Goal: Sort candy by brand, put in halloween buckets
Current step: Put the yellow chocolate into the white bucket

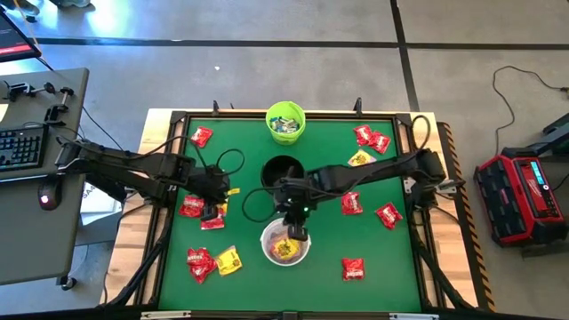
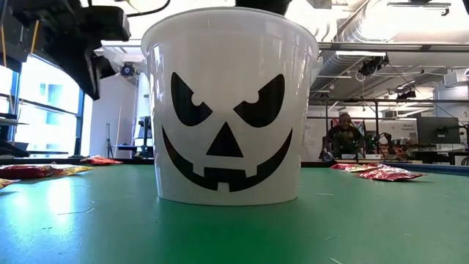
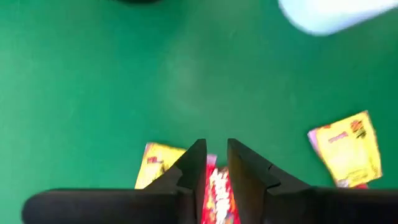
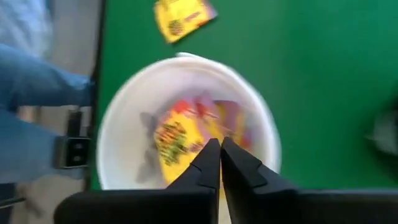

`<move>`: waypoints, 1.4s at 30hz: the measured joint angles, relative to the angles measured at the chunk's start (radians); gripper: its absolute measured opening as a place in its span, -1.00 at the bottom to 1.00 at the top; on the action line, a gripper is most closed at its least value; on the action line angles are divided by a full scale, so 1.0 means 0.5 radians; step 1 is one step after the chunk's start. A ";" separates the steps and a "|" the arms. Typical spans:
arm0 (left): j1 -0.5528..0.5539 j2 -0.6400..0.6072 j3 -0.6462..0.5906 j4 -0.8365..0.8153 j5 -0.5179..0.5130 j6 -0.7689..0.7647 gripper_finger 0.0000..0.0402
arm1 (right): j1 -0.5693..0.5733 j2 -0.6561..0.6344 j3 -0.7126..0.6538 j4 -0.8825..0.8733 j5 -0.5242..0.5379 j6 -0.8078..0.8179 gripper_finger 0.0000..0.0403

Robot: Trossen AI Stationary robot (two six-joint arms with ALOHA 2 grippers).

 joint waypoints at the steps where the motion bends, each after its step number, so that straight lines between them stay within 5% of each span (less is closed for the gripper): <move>1: 0.000 -0.001 0.000 -0.035 -0.003 -0.001 -0.76 | -0.002 -0.028 -0.001 -0.041 0.063 -0.011 -0.99; 8: 0.030 0.031 0.000 -0.203 -0.018 -0.060 -0.98 | -0.039 -0.415 -0.373 0.075 0.316 0.042 -1.00; 18: 0.381 0.271 0.000 -0.274 0.143 -0.438 -0.96 | -0.013 -1.095 -1.125 0.561 0.690 0.563 -1.00; 23: 0.520 0.435 0.000 -0.365 0.171 -0.435 -0.74 | 0.053 -1.236 -1.167 0.576 0.874 0.591 -1.00; 33: 0.746 0.665 0.000 -0.401 0.287 -0.296 -0.09 | 0.063 -1.256 -1.169 0.569 0.862 0.468 -1.00; 42: 0.912 0.886 0.000 -0.457 0.334 -0.156 0.07 | 0.063 -1.256 -1.169 0.562 0.862 0.456 -1.00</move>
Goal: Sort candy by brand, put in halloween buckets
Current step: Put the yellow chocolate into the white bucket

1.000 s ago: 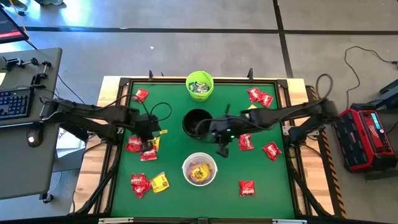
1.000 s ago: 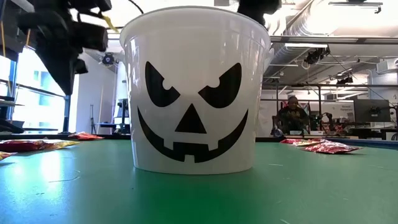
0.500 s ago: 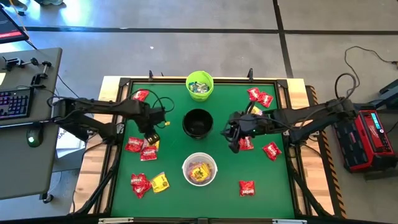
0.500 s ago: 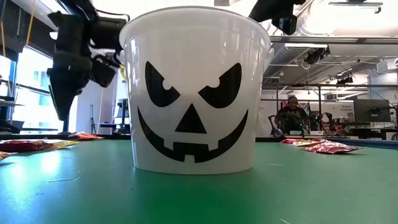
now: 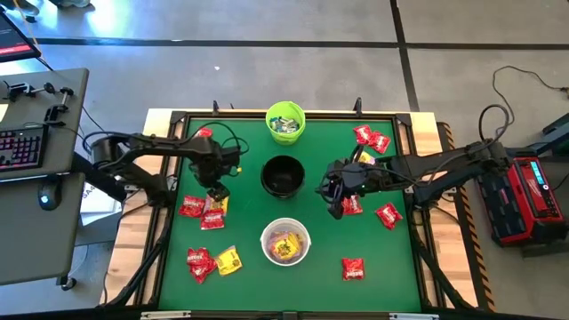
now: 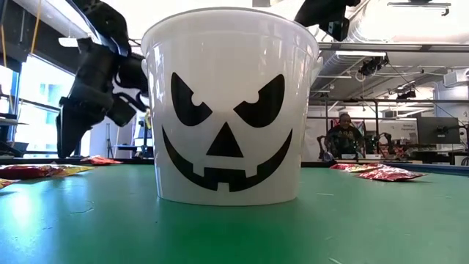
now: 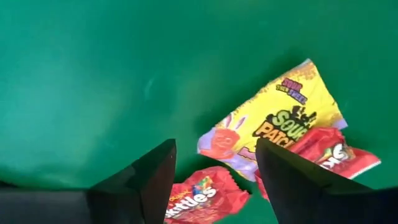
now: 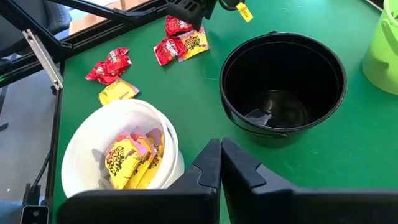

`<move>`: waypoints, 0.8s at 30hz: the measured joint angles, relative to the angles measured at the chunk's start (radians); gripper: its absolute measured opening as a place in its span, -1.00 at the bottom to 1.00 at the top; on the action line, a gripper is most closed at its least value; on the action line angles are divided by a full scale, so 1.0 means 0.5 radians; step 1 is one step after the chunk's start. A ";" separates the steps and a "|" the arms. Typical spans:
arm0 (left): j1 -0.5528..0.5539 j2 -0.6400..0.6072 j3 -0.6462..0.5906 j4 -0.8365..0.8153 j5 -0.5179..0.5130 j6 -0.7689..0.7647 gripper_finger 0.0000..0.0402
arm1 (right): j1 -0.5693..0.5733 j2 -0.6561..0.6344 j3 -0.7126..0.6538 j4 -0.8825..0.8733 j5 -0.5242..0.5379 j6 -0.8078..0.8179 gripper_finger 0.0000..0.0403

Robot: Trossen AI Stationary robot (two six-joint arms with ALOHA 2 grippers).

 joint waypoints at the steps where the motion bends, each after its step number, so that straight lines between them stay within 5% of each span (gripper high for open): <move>1: 0.012 0.023 0.000 0.000 0.039 0.028 0.07 | 0.000 0.000 0.000 0.000 0.000 0.000 -1.00; 18: 0.010 0.338 0.000 -0.023 0.216 0.211 0.07 | 0.000 0.000 0.000 0.003 0.010 0.007 -1.00; 24: 0.000 0.362 0.002 -0.029 0.198 0.296 -0.09 | 0.000 0.000 0.000 0.004 0.037 0.007 -1.00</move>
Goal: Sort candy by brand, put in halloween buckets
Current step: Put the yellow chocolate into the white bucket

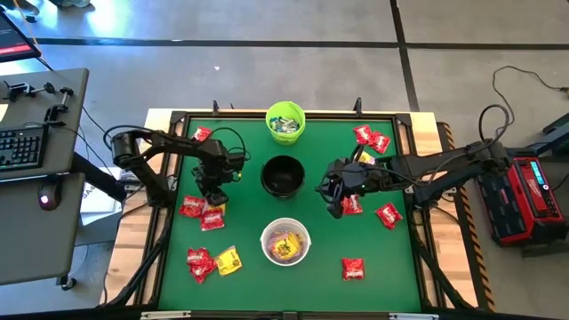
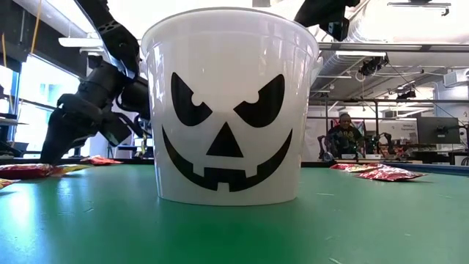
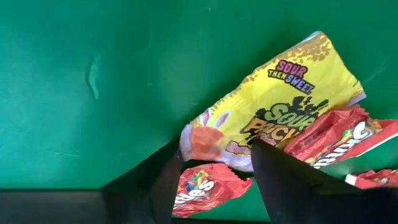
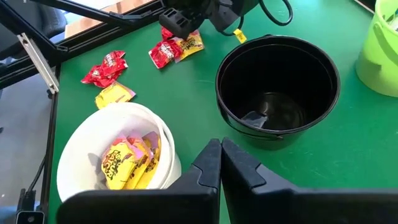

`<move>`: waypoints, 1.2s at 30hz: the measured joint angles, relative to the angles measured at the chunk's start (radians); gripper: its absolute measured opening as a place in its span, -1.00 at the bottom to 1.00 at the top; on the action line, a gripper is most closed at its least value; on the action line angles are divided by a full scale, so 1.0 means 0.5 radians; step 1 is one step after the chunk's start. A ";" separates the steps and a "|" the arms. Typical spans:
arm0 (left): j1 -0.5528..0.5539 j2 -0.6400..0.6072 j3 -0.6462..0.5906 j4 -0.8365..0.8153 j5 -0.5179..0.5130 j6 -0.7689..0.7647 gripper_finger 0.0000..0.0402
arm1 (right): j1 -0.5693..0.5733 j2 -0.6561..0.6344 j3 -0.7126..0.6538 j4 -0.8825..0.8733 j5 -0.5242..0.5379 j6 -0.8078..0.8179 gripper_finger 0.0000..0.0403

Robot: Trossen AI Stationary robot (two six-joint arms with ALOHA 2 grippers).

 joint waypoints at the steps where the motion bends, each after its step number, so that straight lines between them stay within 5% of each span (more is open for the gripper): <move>1: -0.003 0.000 0.000 -0.004 -0.004 0.005 -0.15 | 0.000 0.000 0.000 0.000 0.000 0.000 -1.00; 12: -0.014 -0.004 -0.002 -0.053 -0.060 0.245 -0.97 | 0.000 0.001 0.000 -0.001 0.001 -0.052 -1.00; 25: -0.020 -0.295 0.177 -0.122 -0.164 0.296 -1.00 | 0.000 0.001 0.000 -0.002 0.091 -0.108 -1.00; 36: -0.350 -0.569 0.724 -0.358 -0.305 0.144 -1.00 | -0.002 0.001 0.000 -0.007 0.137 -0.211 -1.00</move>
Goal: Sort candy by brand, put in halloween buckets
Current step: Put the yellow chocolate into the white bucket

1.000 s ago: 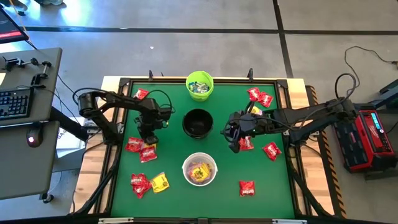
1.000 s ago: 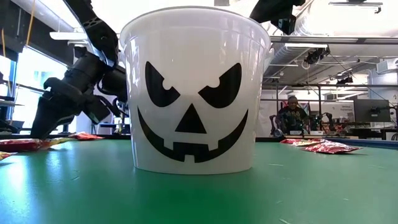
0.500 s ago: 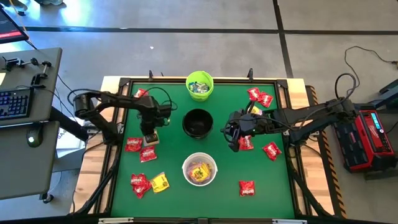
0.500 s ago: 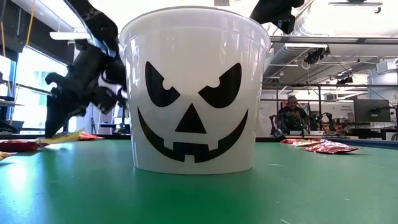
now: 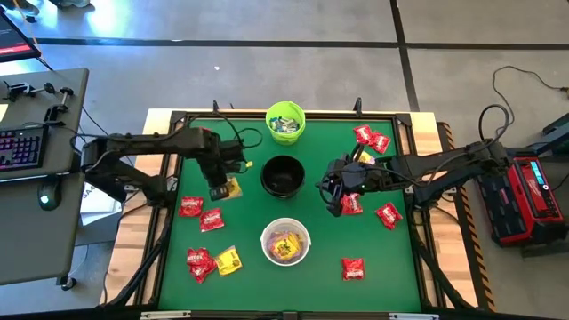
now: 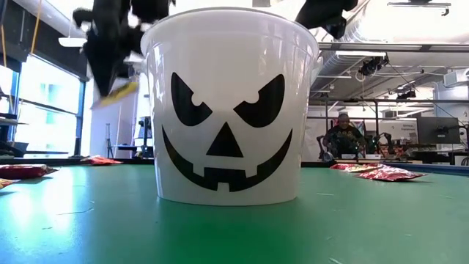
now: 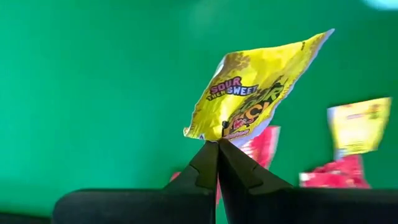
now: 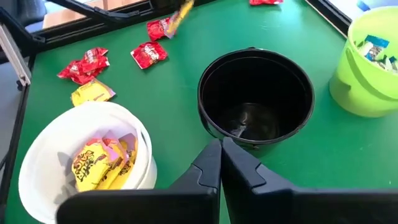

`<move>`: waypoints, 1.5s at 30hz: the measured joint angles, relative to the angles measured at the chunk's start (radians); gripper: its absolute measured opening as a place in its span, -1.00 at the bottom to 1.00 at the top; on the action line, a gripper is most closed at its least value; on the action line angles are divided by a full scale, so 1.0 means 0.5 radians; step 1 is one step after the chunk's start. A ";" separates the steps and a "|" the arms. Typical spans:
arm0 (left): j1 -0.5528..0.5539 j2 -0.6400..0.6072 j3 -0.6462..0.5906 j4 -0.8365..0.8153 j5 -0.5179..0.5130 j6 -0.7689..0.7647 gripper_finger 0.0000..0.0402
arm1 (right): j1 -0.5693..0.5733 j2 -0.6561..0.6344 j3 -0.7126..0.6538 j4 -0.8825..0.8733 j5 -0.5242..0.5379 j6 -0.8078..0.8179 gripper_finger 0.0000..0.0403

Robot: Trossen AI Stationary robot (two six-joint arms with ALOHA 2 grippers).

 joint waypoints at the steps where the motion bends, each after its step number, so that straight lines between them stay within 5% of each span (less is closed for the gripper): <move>1: -0.046 0.011 0.068 -0.015 -0.007 -0.017 -1.00 | 0.000 0.000 0.000 0.002 0.004 -0.029 -1.00; 12: -0.476 0.341 0.747 -0.078 -0.063 -0.300 -1.00 | -0.201 0.001 -0.033 0.021 -0.355 -0.374 -1.00; 21: -0.720 0.708 1.148 -0.233 -0.086 -0.483 -1.00 | -0.317 0.002 -0.257 0.385 -0.512 -0.559 -1.00; 32: -0.917 1.011 1.594 -0.291 -0.098 -0.676 -1.00 | -0.231 -0.288 -0.266 0.173 -0.164 -0.312 -1.00; 36: -0.938 1.023 1.619 -0.252 -0.120 -0.729 -1.00 | -0.180 -0.446 -0.266 -0.026 0.026 -0.273 -1.00; 45: -0.909 1.033 1.622 0.027 -0.052 -0.961 -1.00 | -0.193 -0.597 -0.273 -0.234 0.089 -0.362 -1.00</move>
